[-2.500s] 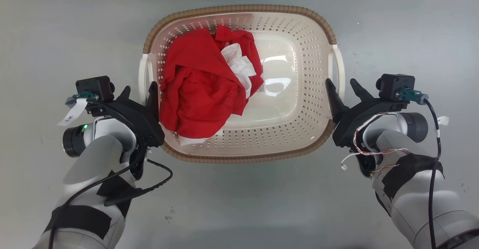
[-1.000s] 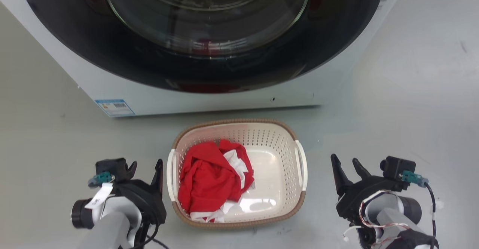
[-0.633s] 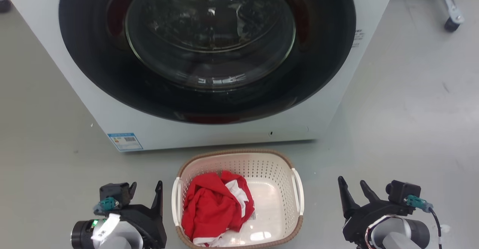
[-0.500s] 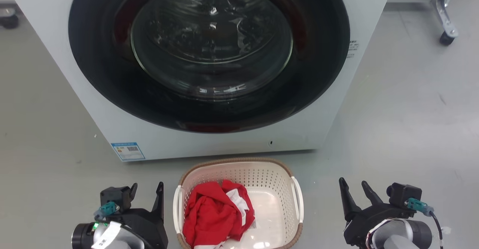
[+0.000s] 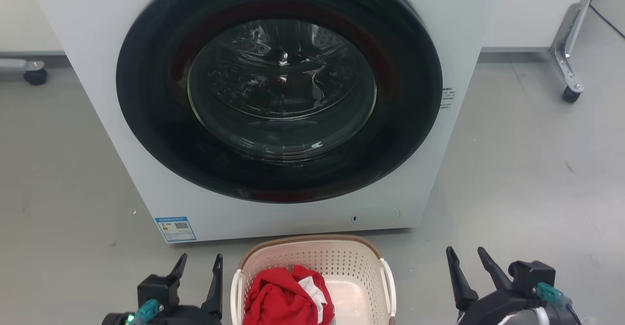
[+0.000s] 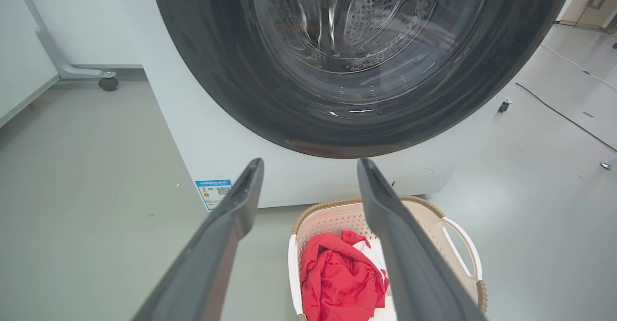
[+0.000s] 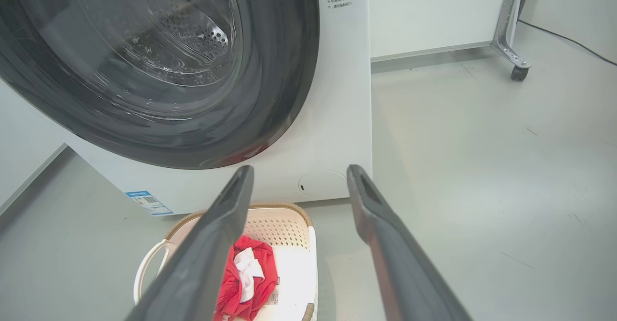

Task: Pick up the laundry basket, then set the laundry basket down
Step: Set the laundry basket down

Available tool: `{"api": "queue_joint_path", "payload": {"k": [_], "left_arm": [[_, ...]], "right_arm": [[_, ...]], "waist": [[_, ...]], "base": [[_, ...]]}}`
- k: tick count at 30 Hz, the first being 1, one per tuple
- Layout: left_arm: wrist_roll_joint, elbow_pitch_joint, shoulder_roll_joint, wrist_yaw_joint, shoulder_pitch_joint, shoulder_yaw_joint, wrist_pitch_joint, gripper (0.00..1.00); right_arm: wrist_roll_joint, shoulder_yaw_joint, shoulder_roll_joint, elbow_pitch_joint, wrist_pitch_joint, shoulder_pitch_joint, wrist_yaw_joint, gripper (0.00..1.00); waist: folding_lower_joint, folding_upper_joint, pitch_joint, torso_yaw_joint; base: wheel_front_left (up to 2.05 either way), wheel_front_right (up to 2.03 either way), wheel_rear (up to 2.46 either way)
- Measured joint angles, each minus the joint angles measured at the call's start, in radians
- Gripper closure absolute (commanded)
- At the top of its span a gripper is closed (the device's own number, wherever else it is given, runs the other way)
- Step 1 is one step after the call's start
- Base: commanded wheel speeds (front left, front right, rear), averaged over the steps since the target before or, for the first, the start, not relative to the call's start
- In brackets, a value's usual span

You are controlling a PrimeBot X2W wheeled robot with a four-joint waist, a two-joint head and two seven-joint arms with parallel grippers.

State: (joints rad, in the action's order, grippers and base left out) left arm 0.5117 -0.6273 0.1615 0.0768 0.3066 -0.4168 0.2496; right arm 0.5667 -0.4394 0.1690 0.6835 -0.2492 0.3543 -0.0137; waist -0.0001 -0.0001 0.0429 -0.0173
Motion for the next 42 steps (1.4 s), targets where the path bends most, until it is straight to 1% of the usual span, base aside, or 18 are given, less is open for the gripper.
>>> {"api": "queue_joint_path", "payload": {"k": [4,9,14,21,32,35,42], "left_arm": [[-0.022,0.082,0.011,0.021,-0.067,0.021,0.0,0.0],[-0.03,0.167,0.018,0.03,-0.146,0.048,0.0,0.0],[-0.04,0.235,0.02,0.039,-0.227,0.073,0.0,0.0],[-0.068,0.314,0.018,0.046,-0.276,0.105,0.0,0.0],[-0.107,0.38,0.008,0.048,-0.341,0.149,0.0,0.0],[-0.123,0.391,-0.006,0.048,-0.352,0.172,0.0,0.0],[-0.16,0.411,-0.021,0.048,-0.359,0.194,0.0,0.0]], "right_arm": [[-0.017,0.013,0.012,-0.061,0.0,-0.056,-0.014,0.0],[-0.046,0.028,0.028,-0.13,0.0,-0.126,-0.04,0.0],[-0.07,0.044,0.035,-0.207,0.0,-0.177,-0.054,0.0],[-0.106,0.062,0.049,-0.303,0.0,-0.225,-0.067,0.0],[-0.147,0.067,0.059,-0.414,0.0,-0.298,-0.084,0.0],[-0.151,0.069,0.059,-0.431,0.0,-0.309,-0.085,0.0],[-0.166,0.078,0.061,-0.457,0.0,-0.323,-0.091,0.0]], "waist": [[0.0,-0.0001,-0.024,-0.001],[0.0,-0.0001,-0.05,-0.002],[-0.0001,-0.0001,-0.068,-0.007],[0.0001,0.0001,-0.073,-0.007],[0.0001,0.0001,-0.076,-0.005],[0.0001,0.0001,-0.076,-0.004],[0.0001,0.0001,-0.075,-0.002]], "base": [[0.0,0.0,0.0],[0.0,0.0,0.0],[0.0,0.0,0.0],[0.0,0.0,0.0],[0.0,0.0,0.0],[0.0,0.0,0.0],[0.0,0.0,0.0]]}}
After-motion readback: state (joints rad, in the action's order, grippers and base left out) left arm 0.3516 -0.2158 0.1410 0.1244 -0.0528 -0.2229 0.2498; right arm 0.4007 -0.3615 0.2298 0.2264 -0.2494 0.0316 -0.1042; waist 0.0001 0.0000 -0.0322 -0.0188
